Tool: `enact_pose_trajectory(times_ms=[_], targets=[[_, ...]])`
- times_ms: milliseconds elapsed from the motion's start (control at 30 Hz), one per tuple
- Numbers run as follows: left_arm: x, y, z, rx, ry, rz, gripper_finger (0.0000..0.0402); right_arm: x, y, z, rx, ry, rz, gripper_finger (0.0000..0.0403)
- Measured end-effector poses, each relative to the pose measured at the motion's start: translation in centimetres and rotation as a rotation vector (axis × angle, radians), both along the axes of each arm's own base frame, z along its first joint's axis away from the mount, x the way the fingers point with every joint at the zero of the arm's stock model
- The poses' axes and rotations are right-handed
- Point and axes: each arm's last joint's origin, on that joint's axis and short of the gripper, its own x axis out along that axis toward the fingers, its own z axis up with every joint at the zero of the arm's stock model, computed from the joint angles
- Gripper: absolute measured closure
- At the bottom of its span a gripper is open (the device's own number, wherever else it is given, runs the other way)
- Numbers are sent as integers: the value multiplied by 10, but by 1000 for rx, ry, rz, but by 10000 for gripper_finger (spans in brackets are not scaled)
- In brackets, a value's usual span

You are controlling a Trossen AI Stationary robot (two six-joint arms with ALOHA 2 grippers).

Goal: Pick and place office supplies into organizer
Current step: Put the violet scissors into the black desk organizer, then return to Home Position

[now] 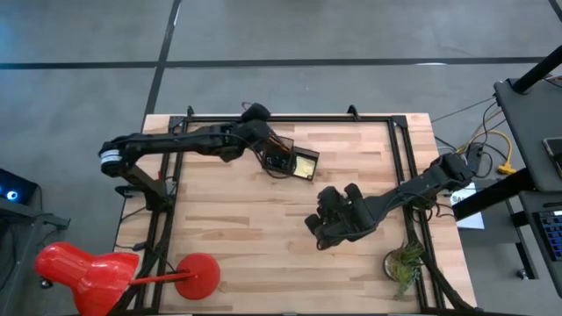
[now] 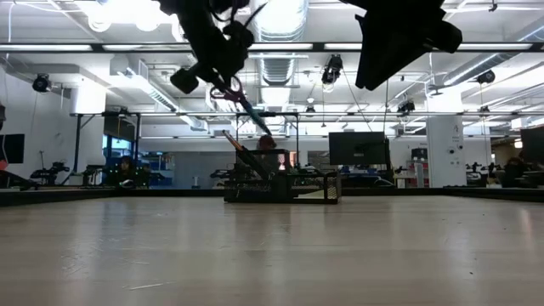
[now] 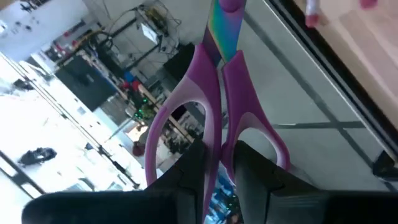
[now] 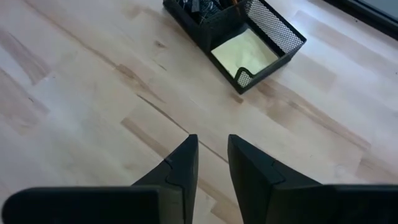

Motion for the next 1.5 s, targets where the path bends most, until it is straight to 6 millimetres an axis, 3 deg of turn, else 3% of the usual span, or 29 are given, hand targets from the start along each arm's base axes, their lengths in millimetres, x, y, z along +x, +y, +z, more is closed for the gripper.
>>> enact_pose_trajectory(times_ms=[633,833,1333,1500], targets=[[40,17,-70,-21,170,-27,356,-4,-1,6,21,30,50,329],[46,17,-82,-12,206,-16,352,-5,-1,9,25,22,50,335],[50,-5,-72,-37,36,-41,249,-5,-1,10,27,16,50,335],[44,-18,-46,32,-58,-4,230,-5,-1,10,28,13,50,330]])
